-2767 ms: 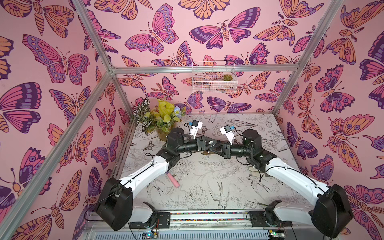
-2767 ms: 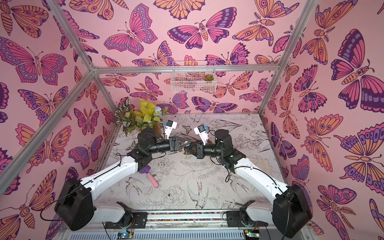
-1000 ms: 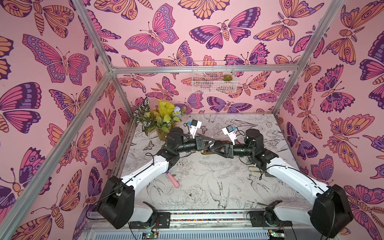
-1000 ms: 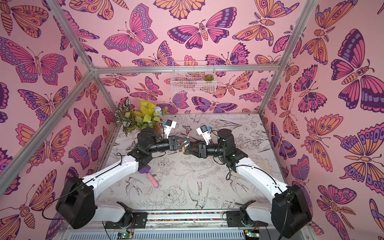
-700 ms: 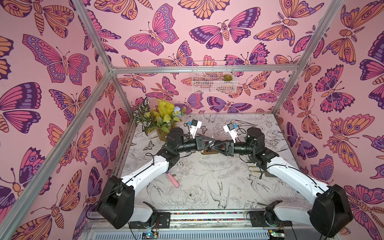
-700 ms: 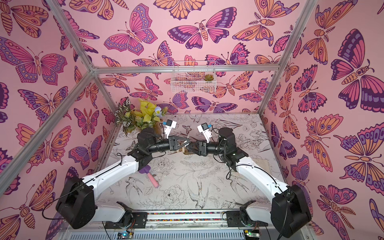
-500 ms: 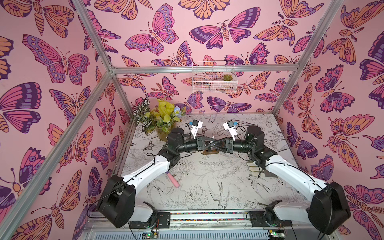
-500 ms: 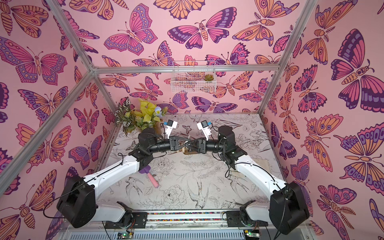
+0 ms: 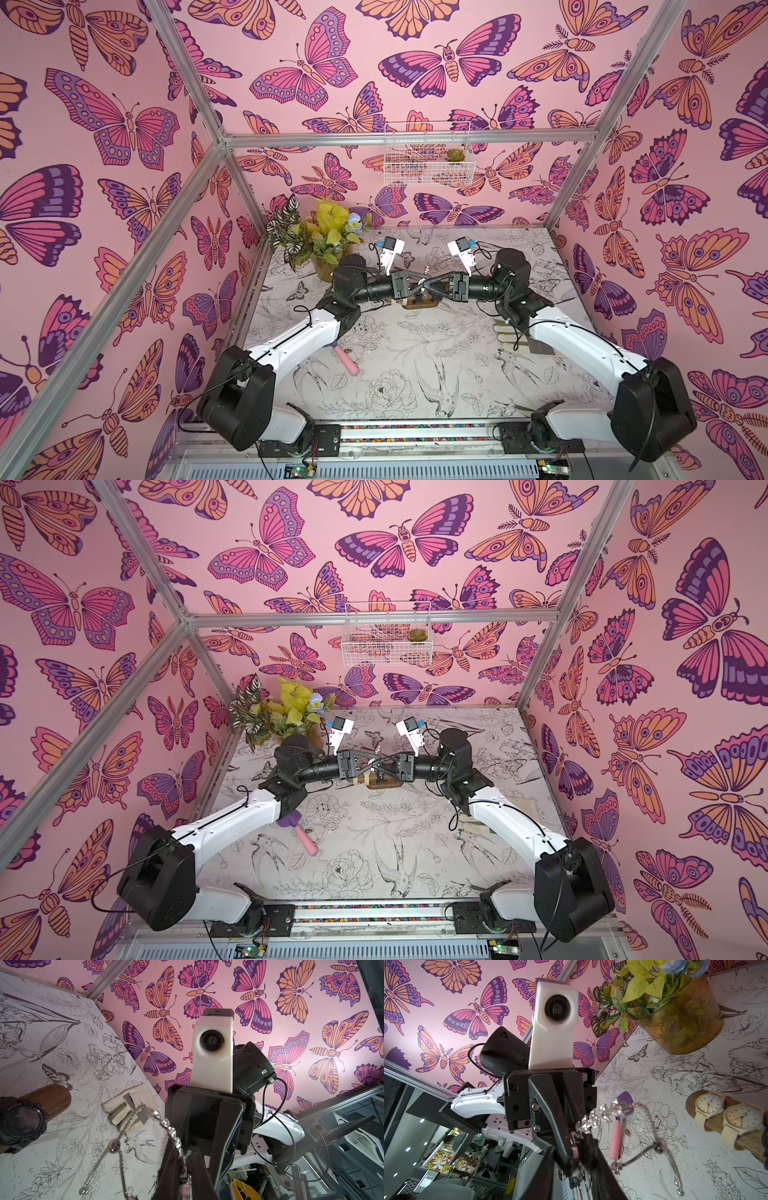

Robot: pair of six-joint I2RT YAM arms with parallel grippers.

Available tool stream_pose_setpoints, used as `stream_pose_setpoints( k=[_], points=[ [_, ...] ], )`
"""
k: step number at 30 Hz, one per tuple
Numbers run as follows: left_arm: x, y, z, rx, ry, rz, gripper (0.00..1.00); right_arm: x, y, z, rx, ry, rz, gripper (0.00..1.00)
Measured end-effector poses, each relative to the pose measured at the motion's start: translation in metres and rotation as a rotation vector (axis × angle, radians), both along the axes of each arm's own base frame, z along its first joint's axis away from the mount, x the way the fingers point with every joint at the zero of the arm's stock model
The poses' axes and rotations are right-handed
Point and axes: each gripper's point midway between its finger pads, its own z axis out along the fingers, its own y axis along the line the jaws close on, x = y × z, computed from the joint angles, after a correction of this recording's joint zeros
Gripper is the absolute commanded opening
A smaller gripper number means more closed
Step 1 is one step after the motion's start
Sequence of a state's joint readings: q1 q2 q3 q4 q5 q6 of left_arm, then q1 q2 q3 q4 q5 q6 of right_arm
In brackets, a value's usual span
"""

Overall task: Place watch on stand
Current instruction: Adjust the watch.

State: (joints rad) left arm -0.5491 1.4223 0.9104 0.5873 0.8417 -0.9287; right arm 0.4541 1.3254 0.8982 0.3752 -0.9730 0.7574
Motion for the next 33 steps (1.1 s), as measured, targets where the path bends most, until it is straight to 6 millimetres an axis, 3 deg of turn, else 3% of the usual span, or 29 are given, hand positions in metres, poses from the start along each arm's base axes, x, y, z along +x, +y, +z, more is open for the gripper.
stream_pose_setpoints(
  k=[4, 13, 23, 25, 27, 29, 33],
  points=[
    [0.0, 0.0, 0.001, -0.004, -0.007, 0.0, 0.11, 0.0, -0.001, 0.001, 0.001, -0.005, -0.003, 0.0],
    [-0.002, -0.001, 0.003, -0.008, -0.012, -0.013, 0.26, -0.003, -0.002, 0.002, 0.002, -0.006, -0.002, 0.0],
    [-0.011, -0.001, 0.008, -0.023, -0.044, -0.062, 0.36, -0.01, -0.004, 0.007, 0.005, -0.008, 0.016, 0.0],
    [-0.011, -0.001, 0.009, -0.025, -0.047, -0.067, 0.35, -0.011, -0.004, 0.008, 0.006, -0.009, 0.019, 0.0],
    [-0.011, -0.001, 0.009, -0.026, -0.044, -0.068, 0.18, -0.011, -0.004, 0.008, 0.005, -0.009, 0.019, 0.0],
    [-0.011, -0.001, 0.008, -0.027, -0.04, -0.069, 0.09, -0.011, -0.004, 0.007, 0.004, -0.009, 0.019, 0.0],
    [-0.011, -0.001, 0.008, -0.029, -0.04, -0.075, 0.07, -0.011, -0.004, 0.008, 0.006, -0.008, 0.02, 0.17]
  ],
)
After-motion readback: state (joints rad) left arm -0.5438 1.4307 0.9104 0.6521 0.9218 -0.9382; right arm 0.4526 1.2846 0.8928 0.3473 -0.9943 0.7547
